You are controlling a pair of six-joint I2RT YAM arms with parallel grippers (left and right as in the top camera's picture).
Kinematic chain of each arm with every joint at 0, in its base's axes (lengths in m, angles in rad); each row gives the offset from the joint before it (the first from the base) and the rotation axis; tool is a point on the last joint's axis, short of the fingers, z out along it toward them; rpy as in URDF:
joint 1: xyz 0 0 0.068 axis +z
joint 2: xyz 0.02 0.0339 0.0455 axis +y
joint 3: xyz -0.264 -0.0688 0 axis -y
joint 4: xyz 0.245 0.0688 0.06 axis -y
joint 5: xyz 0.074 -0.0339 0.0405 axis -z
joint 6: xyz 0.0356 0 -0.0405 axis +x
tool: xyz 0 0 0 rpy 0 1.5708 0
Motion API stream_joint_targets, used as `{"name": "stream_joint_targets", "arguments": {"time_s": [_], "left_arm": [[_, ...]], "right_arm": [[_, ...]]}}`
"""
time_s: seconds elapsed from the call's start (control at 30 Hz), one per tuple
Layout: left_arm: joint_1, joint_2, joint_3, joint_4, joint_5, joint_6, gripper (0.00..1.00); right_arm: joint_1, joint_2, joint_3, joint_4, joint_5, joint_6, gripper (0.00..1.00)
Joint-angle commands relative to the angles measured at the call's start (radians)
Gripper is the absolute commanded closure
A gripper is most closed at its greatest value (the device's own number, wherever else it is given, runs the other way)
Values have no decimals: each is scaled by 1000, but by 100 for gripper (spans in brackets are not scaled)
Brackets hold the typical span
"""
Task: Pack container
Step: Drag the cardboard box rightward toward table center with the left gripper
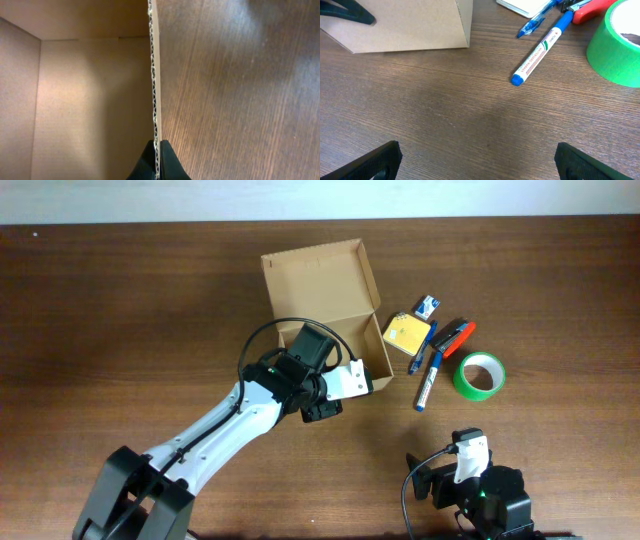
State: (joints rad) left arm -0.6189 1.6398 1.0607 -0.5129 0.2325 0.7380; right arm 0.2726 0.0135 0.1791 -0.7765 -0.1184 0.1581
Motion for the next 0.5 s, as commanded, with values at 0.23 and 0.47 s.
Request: {"name": "stream_joint_targets", "arguments": {"time_s": [0.23, 0.47], "left_arm": [[27, -32, 23, -47, 79, 110, 99], [90, -32, 23, -49, 191, 161, 98]], "right_arm": [[-5, -10, -10, 2, -5, 8, 1], [-5, -10, -10, 2, -5, 8, 1]]}}
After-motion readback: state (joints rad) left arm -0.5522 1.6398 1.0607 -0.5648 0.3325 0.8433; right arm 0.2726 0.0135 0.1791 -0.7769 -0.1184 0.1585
